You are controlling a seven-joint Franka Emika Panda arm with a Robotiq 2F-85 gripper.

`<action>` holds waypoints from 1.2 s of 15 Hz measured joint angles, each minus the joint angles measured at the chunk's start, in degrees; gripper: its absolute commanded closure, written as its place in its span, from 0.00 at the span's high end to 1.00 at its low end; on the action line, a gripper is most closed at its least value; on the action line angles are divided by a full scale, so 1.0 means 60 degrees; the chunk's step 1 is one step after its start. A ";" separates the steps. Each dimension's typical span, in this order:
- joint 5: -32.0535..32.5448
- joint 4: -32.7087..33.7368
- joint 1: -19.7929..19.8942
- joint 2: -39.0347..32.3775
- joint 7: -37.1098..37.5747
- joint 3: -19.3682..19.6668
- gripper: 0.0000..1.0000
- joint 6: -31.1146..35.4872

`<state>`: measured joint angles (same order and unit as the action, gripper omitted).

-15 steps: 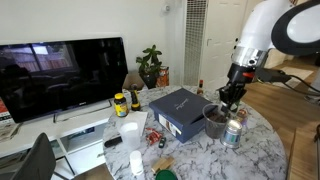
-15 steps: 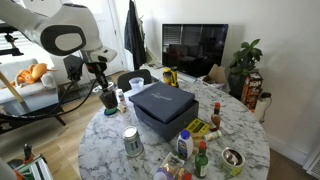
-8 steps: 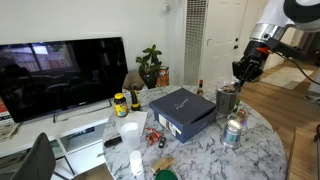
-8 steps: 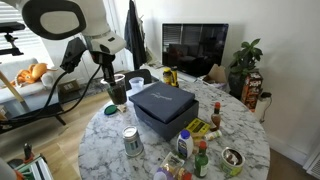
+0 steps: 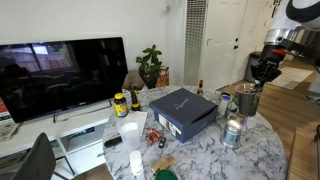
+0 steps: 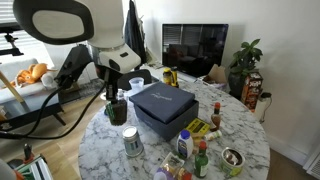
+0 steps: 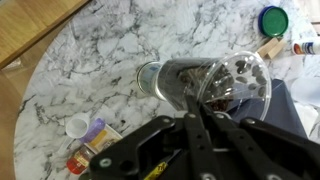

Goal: Flip the silver cup over then place the plastic cup on it

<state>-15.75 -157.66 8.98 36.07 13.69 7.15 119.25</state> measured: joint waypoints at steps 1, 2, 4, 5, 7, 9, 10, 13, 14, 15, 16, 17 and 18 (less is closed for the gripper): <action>0.0073 -0.0003 0.0050 -0.0192 -0.0269 0.0062 0.02 0.0041; 0.0109 -0.0004 0.0058 -0.0401 -0.0538 0.0095 0.02 0.0157; 0.0111 -0.0006 0.0021 -0.0847 -0.1116 0.0101 0.02 0.0527; 0.0110 -0.0005 -0.0023 -0.1076 -0.1400 0.0100 0.02 0.0731; 0.0109 -0.0006 -0.0138 -0.1526 -0.1944 0.0102 0.02 0.1113; 0.0084 -0.0005 -0.0249 -0.1941 -0.2394 0.0106 0.02 0.1553; 0.0042 -0.0005 -0.0313 -0.2140 -0.2589 0.0117 0.02 0.1787; -0.0252 0.0001 -0.0497 -0.2648 -0.3178 0.0192 0.02 0.2443; -0.0393 0.0010 -0.0562 -0.2766 -0.3409 0.0252 0.02 0.2589; -0.0556 0.0025 -0.0626 -0.2850 -0.3666 0.0328 0.02 0.2687; -0.0701 0.0029 -0.0675 -0.2911 -0.3909 0.0398 0.02 0.2753; -0.0820 0.0035 -0.0704 -0.2965 -0.4128 0.0463 0.02 0.2786; -0.0898 0.0051 -0.0723 -0.2991 -0.4324 0.0524 0.02 0.2788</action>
<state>-21.14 -157.36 4.65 18.13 -12.26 10.30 135.97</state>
